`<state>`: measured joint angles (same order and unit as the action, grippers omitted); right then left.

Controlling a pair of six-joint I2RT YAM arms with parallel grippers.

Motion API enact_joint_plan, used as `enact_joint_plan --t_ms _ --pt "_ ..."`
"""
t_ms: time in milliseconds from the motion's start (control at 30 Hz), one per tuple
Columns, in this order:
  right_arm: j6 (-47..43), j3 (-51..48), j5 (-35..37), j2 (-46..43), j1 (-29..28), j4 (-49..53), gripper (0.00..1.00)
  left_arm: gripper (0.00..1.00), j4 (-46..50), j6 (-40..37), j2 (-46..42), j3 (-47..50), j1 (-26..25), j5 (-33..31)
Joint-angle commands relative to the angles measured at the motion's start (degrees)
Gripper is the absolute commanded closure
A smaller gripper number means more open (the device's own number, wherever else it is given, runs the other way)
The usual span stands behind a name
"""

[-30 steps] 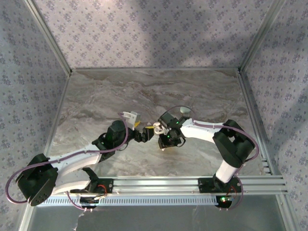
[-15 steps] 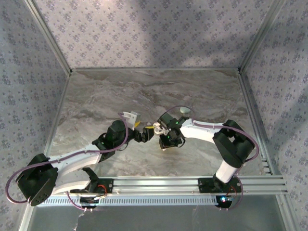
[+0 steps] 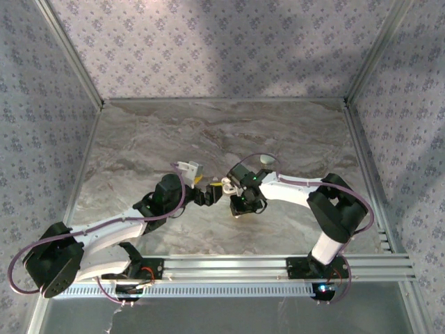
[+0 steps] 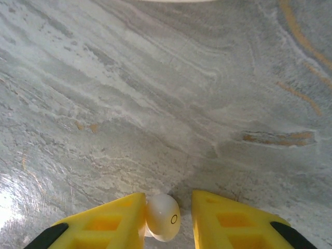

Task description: Insert the wireless bluetooth earbuds into the charging case

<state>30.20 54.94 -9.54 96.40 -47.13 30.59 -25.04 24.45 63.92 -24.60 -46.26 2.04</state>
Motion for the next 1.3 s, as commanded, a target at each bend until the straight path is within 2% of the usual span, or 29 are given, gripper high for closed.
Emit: enact_joint_plan --t_ms 0,200,433,567,867,1033,1267 --pt "0.91 1.47 0.72 0.99 -0.81 3.34 0.71 0.00 -0.28 -0.90 -0.01 -1.94 -0.08 -0.64" --pt "1.27 1.99 1.97 1.47 -1.40 3.60 0.74 0.00 -0.36 -0.89 -0.11 -1.88 -0.06 -0.64" --pt "2.58 3.17 6.96 -0.26 -1.83 7.73 0.80 0.00 -0.37 -0.83 -0.11 -1.86 -0.10 -0.48" --pt "5.31 3.84 12.45 -3.57 -2.01 10.83 0.80 0.00 -0.13 -0.94 0.34 -2.28 -0.06 -0.24" --pt "11.51 5.77 30.75 -11.52 -2.17 23.60 0.80 0.00 0.13 -1.54 4.39 -4.59 -1.05 3.43" --pt "14.75 7.14 40.04 -13.86 -2.74 31.26 0.80 0.00 2.19 -3.45 10.52 -8.65 -3.05 6.49" --pt "17.54 7.46 45.68 -15.79 -3.13 36.72 0.80 0.00 5.21 -6.86 18.81 -14.58 -7.97 9.04"
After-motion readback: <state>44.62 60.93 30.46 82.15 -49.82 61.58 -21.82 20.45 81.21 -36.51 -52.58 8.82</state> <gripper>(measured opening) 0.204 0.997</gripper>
